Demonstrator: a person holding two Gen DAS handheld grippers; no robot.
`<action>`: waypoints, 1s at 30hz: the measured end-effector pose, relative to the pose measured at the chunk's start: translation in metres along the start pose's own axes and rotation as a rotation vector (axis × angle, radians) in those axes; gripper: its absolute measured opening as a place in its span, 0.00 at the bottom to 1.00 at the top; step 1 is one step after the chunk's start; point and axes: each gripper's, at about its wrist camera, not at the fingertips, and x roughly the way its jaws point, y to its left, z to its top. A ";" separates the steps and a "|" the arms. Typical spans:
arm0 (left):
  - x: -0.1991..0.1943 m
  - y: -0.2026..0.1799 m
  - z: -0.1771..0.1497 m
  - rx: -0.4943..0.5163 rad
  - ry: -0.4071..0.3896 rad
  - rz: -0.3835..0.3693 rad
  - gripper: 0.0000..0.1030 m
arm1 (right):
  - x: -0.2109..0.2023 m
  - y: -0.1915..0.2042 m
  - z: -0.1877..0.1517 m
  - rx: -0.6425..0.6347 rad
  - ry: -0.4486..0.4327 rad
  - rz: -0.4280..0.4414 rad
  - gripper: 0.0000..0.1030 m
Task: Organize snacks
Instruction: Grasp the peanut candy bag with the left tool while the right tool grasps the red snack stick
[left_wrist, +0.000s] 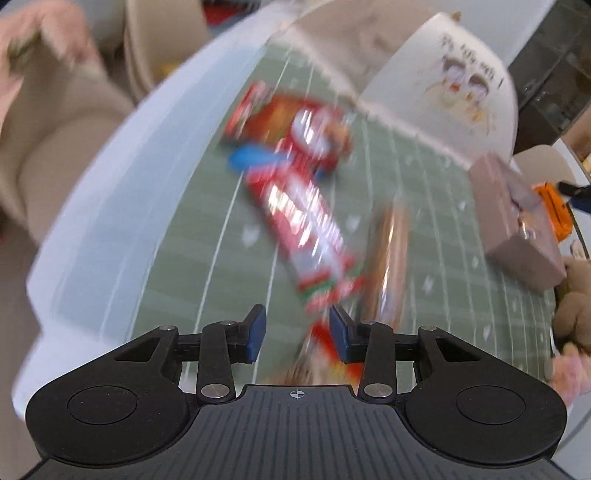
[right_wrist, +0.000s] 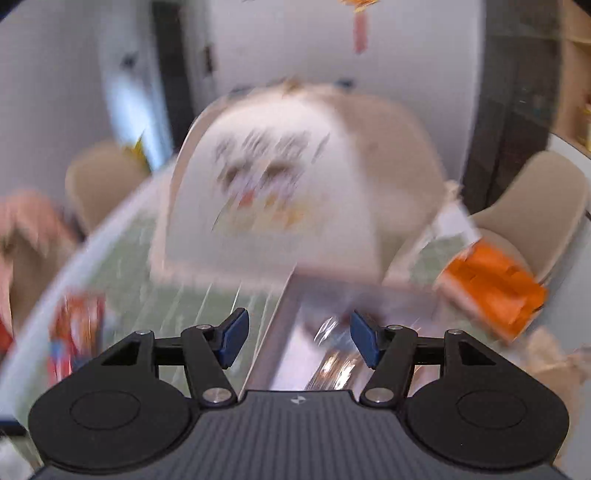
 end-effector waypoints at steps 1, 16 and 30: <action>0.003 0.003 -0.006 -0.010 0.017 -0.001 0.41 | 0.006 0.015 -0.012 -0.032 0.024 0.031 0.60; 0.025 -0.065 -0.042 0.403 0.125 -0.032 0.42 | 0.067 0.187 -0.074 -0.182 0.242 0.342 0.60; 0.031 -0.075 -0.043 0.637 0.065 0.102 0.48 | 0.074 0.132 -0.075 -0.215 0.184 0.082 0.60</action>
